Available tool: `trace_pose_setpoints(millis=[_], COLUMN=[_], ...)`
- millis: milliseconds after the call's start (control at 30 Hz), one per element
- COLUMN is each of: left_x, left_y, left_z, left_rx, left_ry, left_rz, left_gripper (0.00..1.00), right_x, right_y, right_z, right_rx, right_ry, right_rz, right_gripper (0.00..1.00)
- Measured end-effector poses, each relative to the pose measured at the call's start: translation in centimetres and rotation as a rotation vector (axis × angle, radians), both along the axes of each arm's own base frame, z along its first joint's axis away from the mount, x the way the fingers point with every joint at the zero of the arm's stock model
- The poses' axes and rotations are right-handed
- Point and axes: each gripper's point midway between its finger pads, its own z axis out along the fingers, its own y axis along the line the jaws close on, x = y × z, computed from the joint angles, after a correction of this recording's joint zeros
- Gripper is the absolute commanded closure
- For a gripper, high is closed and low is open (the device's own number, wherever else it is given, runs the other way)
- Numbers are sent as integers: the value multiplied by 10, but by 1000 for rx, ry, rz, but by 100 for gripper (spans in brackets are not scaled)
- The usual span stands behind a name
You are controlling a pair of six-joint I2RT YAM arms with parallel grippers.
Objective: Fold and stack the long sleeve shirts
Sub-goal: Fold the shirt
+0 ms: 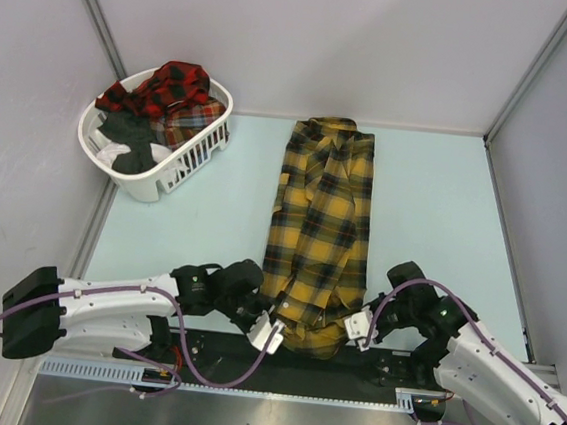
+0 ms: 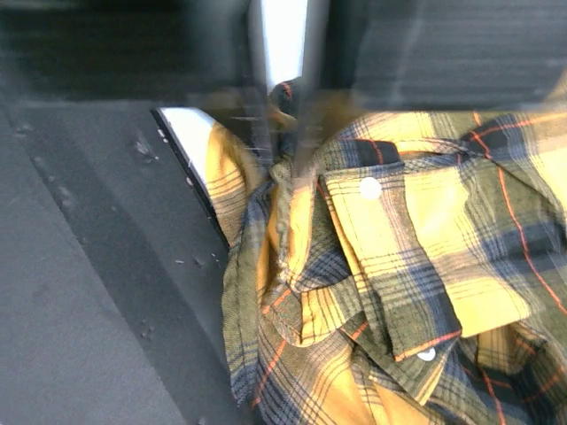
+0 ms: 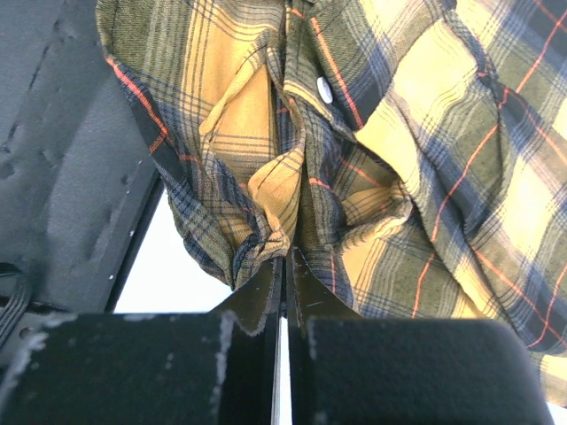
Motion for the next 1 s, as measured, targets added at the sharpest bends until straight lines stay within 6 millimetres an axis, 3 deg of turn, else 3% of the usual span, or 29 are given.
trace_pose_setpoints(millis=[100, 667, 767, 867, 900, 1000], left_x=[-3, -3, -1, -3, -5, -8], left_y=[3, 31, 31, 30, 30, 26], left_z=[-2, -36, -40, -41, -42, -43], left_rx=[11, 160, 165, 166, 170, 166], left_ry=[8, -53, -59, -42, -30, -4], left_rz=[-12, -111, -113, -114, -116, -116], left_gripper=[27, 25, 30, 49, 62, 87], right_x=[-2, -2, -2, -1, 0, 1], right_y=[-1, -1, -1, 1, 1, 2], right_z=[-1, -6, -6, -7, -7, -7], right_rx=[-4, -21, -21, -20, -19, -18], right_ry=[5, 27, 26, 27, 27, 25], right_rz=[0, 8, 7, 6, 5, 4], right_gripper=[100, 100, 100, 100, 100, 100])
